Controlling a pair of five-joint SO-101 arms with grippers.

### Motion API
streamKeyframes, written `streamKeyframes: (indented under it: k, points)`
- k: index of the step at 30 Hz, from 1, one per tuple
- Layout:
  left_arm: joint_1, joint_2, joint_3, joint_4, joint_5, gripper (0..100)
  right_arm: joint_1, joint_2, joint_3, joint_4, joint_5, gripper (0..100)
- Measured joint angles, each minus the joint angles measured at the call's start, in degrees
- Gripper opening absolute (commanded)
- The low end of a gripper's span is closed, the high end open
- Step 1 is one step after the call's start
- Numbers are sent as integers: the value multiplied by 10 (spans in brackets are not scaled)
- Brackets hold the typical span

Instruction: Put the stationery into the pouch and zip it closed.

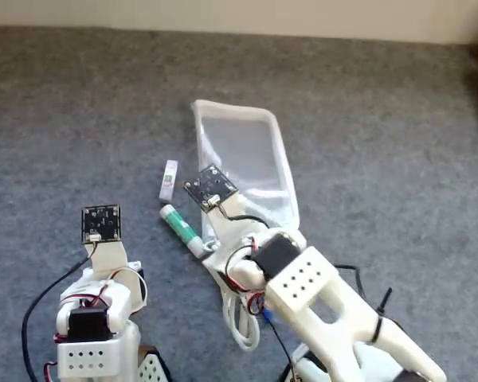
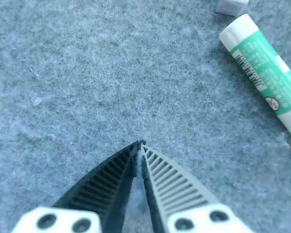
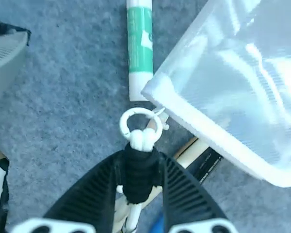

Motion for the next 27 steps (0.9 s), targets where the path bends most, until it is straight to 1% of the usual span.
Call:
streamKeyframes:
  k: [8, 12, 17, 22, 27]
  points:
    - [0, 0, 0, 0, 0, 7, 2, -51, 11, -4, 2, 5]
    - [0, 0, 0, 0, 0, 7, 3, -88, 74, -44, 2, 5]
    - [0, 0, 0, 0, 0, 7, 3, -172, 139, -85, 2, 5]
    - [0, 0, 0, 0, 0, 8, 33, -244, 155, -92, 2, 5]
    - [0, 0, -11, 0, 0, 9, 55, -267, 155, -93, 2, 5]
